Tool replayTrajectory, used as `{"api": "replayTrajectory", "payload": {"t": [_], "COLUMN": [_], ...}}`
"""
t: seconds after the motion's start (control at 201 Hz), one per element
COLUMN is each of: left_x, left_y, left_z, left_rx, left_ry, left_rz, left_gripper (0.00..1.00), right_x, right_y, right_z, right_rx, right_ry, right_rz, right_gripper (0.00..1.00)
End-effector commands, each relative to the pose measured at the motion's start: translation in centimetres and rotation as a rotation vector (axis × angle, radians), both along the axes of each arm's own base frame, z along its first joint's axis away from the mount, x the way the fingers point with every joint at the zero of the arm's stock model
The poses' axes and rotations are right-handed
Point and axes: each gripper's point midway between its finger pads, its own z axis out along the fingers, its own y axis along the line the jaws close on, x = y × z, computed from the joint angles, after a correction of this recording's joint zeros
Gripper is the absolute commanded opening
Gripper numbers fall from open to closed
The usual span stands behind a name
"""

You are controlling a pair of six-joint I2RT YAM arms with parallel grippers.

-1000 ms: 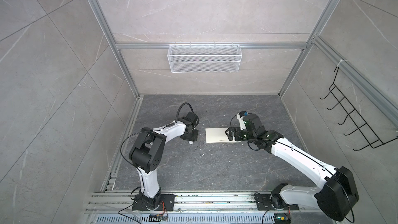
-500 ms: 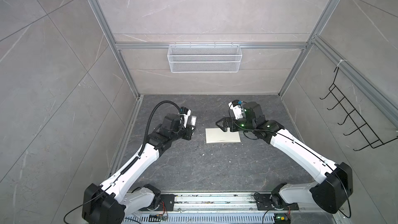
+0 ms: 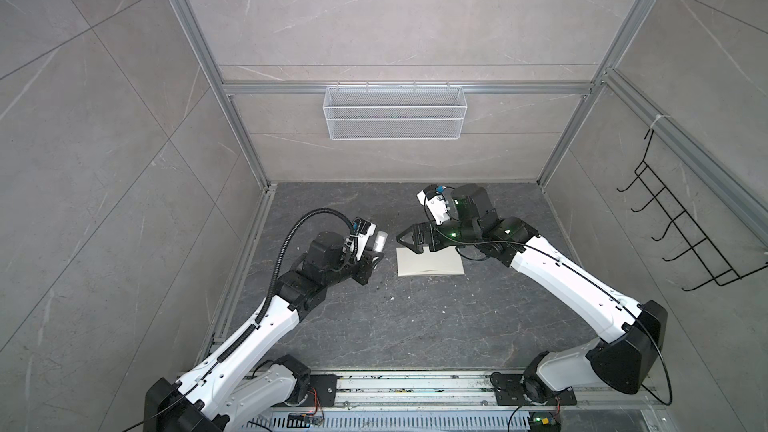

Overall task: Place the letter into the envelope and seal it
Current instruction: 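Lift the glue stick with the left gripper toward the right gripper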

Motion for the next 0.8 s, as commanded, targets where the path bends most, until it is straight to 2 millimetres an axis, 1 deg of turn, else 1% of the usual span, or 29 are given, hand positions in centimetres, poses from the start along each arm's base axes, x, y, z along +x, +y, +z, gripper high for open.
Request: {"api": "replayTrajectory", "payload": {"t": [0.0,0.125,0.259,0.364,0.443,0.548,0.667,0.797], "left_x": [0.4,-0.1,-1.2,-1.9,-2.3,-2.8,-3.2,-3.3], "left_y": [-0.4,-0.8,-1.5,-1.8,-2.2,-2.6,-3.0,-3.1], "left_z": [1.8,1.7,1.5,1.4,1.3,0.9,0.9,0.8], "left_rx": [-0.002,-0.002,-0.010,-0.008,-0.004,-0.003,-0.014,-0.018], "left_ry": [-0.141,-0.192,-0.239,-0.273,-0.287,-0.291,-0.299,-0.301], "left_rz": [-0.030,-0.073,-0.159,-0.216,-0.255,-0.306,-0.333,-0.343], "left_gripper": [0.00,0.00,0.00,0.00,0.00,0.00,0.00,0.00], "right_x": [-0.4,-0.7,-1.0,-1.2,-1.3,-1.7,-1.6,-2.2], "right_y": [0.0,0.2,0.3,0.0,-0.1,0.2,0.4,0.8], "right_z": [0.0,0.4,0.9,1.5,1.7,1.7,0.8,-0.1], "right_rx": [-0.032,-0.044,-0.048,-0.057,-0.064,-0.066,-0.089,-0.102], "right_ry": [-0.004,-0.011,-0.018,-0.027,-0.022,-0.013,0.021,0.055], "right_rz": [0.023,0.038,0.049,0.042,0.039,0.056,0.056,0.078], "right_gripper": [0.99,0.99,0.99,0.99,0.99,0.99,0.93,0.84]}}
